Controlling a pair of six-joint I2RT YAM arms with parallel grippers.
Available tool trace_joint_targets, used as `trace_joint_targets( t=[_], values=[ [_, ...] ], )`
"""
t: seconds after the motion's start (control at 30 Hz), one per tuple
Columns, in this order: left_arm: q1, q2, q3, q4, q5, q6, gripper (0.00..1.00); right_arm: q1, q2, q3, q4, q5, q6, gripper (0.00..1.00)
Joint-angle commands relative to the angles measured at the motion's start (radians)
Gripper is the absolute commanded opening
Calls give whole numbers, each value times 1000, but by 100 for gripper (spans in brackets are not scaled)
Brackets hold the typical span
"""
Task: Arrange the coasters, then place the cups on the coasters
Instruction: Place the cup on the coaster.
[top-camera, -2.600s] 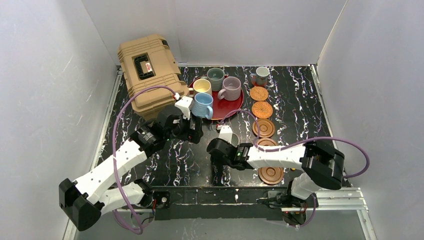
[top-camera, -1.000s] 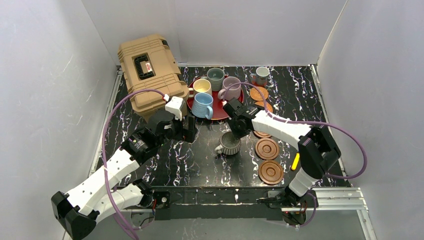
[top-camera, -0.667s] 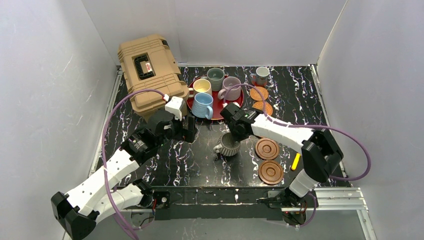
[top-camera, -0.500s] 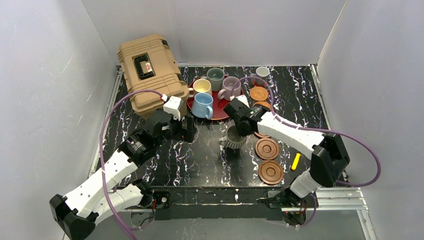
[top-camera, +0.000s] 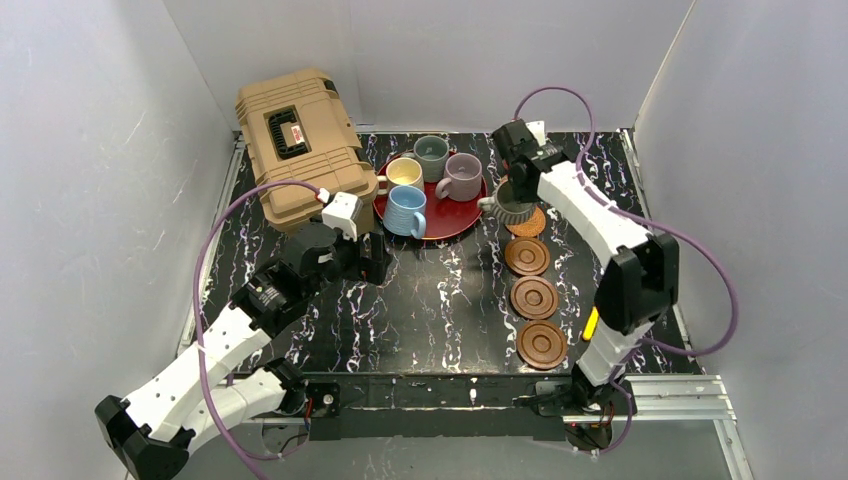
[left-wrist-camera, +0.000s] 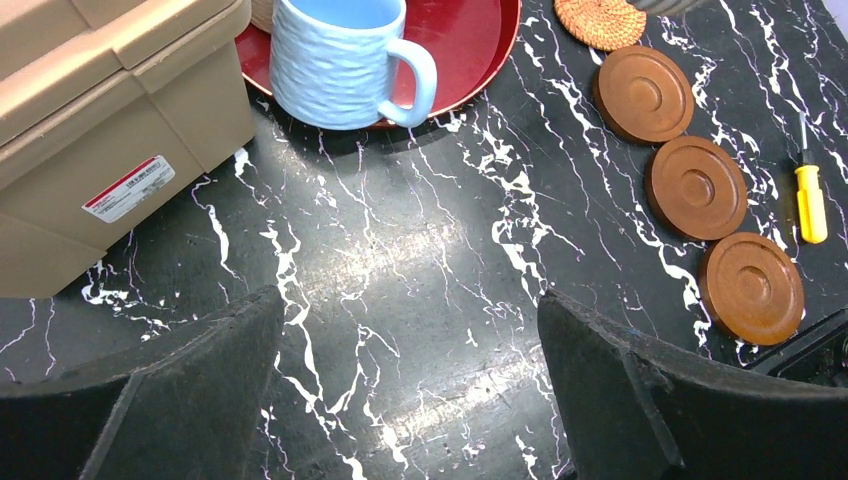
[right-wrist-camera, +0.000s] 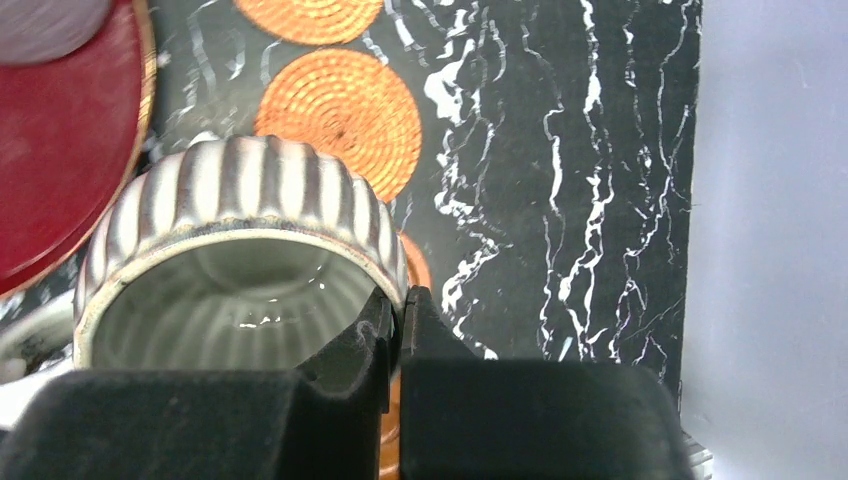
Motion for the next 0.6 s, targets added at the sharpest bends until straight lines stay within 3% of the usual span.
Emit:
trace_joint_targets(
  t=[0.0,0.57],
  values=[
    [3,-30,-13,-4,-1,4,97,-78,93,130,47,0,-86,1],
    [3,-6,-9,-7,-8,4,96,-180,476,509,22,4,-206,1]
  ],
)
